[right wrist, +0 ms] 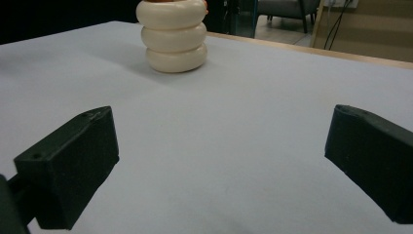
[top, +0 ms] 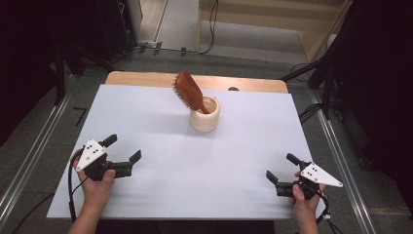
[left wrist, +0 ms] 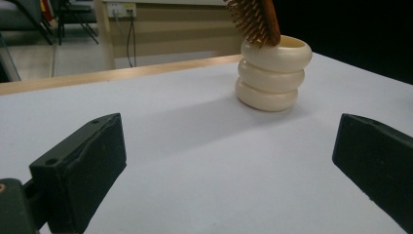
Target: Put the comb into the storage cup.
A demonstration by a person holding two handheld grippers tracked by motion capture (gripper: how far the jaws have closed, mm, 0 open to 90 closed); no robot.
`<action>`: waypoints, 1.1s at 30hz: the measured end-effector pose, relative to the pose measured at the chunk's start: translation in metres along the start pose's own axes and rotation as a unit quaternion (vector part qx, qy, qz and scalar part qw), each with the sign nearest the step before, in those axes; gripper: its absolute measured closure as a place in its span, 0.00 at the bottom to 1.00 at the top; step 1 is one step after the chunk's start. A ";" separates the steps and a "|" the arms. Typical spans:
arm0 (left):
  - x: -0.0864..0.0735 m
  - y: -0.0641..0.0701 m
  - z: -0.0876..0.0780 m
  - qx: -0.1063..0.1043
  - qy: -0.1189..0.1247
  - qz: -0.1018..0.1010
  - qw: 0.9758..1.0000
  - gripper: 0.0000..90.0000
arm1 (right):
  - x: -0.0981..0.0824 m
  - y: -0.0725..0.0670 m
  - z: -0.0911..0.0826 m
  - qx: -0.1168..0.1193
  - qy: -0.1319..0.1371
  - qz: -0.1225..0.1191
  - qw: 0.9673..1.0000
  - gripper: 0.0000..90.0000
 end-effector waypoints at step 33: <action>-0.029 -0.021 -0.055 0.048 -0.018 -0.013 0.999 0.00 | 0.000 0.002 -0.001 -0.003 0.004 0.005 1.000 0.00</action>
Point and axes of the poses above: each handheld gripper's, and its own axes: z roughly forward along the jaws, x roughly out of its top, y roughly to its right, the point moved 2 cm from there along z, roughly forward along the jaws, and after that the axes turned 9 degrees about -x, right-handed, at the moved point
